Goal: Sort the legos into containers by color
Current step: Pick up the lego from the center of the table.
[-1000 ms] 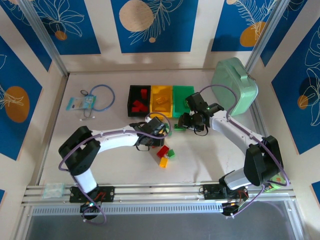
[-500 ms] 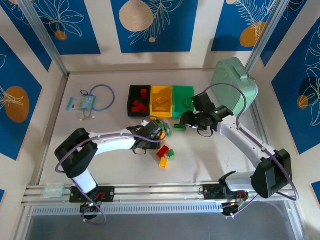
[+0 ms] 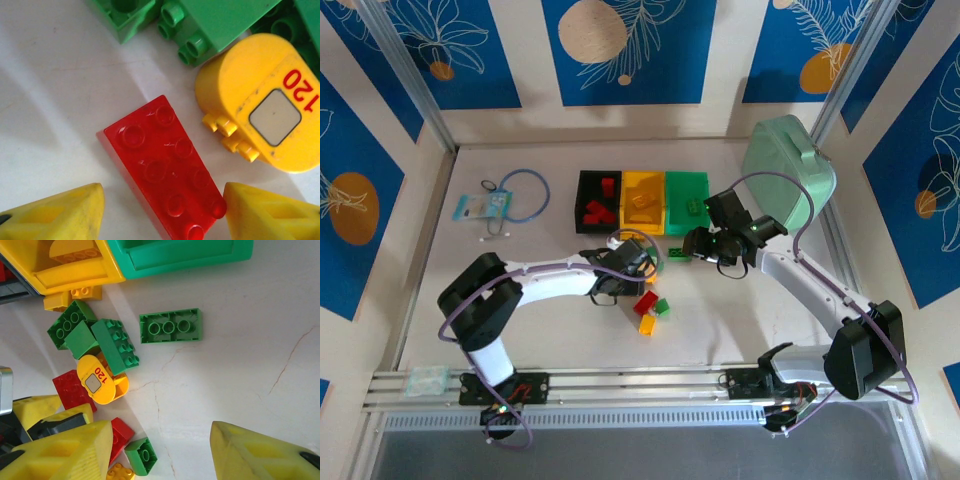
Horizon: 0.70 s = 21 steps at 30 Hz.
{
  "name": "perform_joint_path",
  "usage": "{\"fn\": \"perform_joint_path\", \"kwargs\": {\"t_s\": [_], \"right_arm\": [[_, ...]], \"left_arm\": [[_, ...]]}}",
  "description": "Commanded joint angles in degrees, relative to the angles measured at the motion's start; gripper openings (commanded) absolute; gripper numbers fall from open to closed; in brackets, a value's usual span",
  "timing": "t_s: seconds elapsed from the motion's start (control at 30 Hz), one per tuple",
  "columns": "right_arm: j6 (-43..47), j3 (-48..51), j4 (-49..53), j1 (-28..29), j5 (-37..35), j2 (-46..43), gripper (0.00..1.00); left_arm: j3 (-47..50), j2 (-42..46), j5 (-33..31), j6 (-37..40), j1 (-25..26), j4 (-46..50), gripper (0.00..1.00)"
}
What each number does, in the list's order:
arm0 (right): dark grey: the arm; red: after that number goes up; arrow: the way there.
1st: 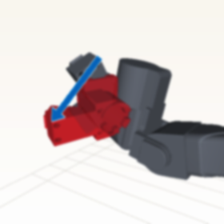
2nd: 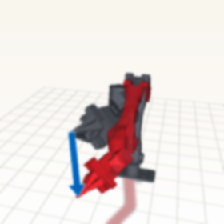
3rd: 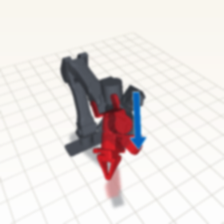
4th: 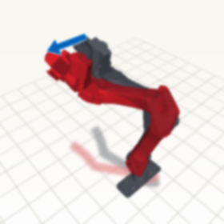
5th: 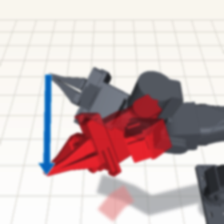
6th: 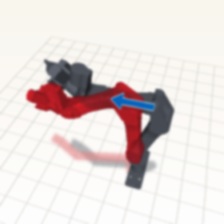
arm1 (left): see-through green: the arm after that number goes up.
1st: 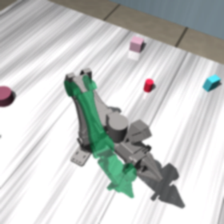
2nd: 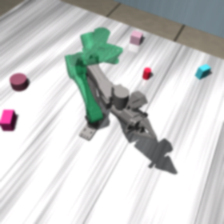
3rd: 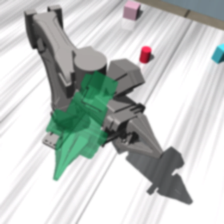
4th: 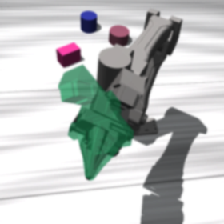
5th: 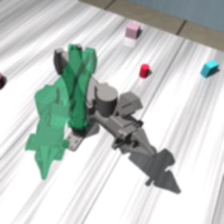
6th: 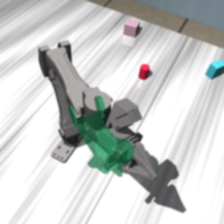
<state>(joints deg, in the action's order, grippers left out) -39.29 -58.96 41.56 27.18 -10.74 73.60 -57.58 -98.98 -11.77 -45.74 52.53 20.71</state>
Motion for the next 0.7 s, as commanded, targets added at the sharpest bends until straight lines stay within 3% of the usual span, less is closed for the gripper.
{"fn": "perform_joint_path", "kwargs": {"t_s": [0.0, 0.2, 0.47, 0.67], "right_arm": [[-0.7, 1.0, 0.5, -0.4, -0.3, -1.5, 0.55], [-0.6, 1.6, 0.2, -0.8, -0.1, -1.6, 0.55], [-0.9, 2.3, -0.3, -1.0, 0.4, -1.9, 0.54], [-1.0, 2.4, -0.4, -1.0, 0.5, -2.1, 0.54]], "left_arm": [[-2.0, -2.3, -1.8, 0.8, 0.5, 3.2, 0.64], [-2.2, -3.7, -2.5, 0.6, 0.5, 4.3, 0.61], [-0.7, -2.3, -3.4, 0.8, 0.5, 4.7, 0.35], [-0.5, -0.4, -5.0, 0.8, 0.4, 6.8, 0.28]]}}
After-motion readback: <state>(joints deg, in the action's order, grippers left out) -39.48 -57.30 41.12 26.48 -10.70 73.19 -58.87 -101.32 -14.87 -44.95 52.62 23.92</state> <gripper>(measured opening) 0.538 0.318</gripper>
